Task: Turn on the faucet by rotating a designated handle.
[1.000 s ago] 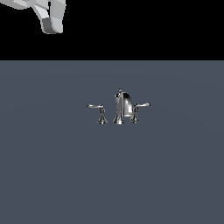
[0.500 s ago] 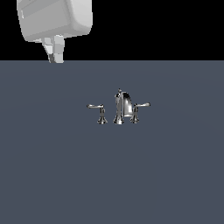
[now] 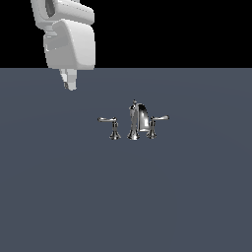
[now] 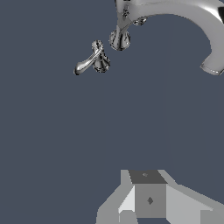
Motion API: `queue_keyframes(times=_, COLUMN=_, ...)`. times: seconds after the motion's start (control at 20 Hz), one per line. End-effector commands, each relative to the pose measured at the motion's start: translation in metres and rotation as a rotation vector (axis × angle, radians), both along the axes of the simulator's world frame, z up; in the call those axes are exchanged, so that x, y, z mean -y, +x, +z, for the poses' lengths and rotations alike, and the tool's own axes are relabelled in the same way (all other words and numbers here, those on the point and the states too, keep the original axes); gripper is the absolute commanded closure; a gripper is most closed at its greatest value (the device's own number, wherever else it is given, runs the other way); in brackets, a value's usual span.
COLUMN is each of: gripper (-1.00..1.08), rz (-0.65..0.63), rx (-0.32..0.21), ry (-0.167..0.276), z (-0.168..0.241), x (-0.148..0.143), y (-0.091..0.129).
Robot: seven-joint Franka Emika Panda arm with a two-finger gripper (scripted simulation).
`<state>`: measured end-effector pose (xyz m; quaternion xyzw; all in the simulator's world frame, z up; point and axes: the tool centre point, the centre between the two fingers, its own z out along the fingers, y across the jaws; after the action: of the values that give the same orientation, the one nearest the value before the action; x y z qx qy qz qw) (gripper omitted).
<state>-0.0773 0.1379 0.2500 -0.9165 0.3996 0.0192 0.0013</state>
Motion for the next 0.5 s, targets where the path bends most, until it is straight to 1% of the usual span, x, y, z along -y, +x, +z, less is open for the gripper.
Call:
queue_keyframes(times=0.0, gripper=1.08, rz=-0.049, rx=0.002, ry=-0.001, z=-0.011, x=-0.002, y=0.013)
queue_keyframes(times=0.45, gripper=1.08, rz=-0.231, rx=0.009, ry=-0.009, z=-0.053, x=-0.002, y=0.063)
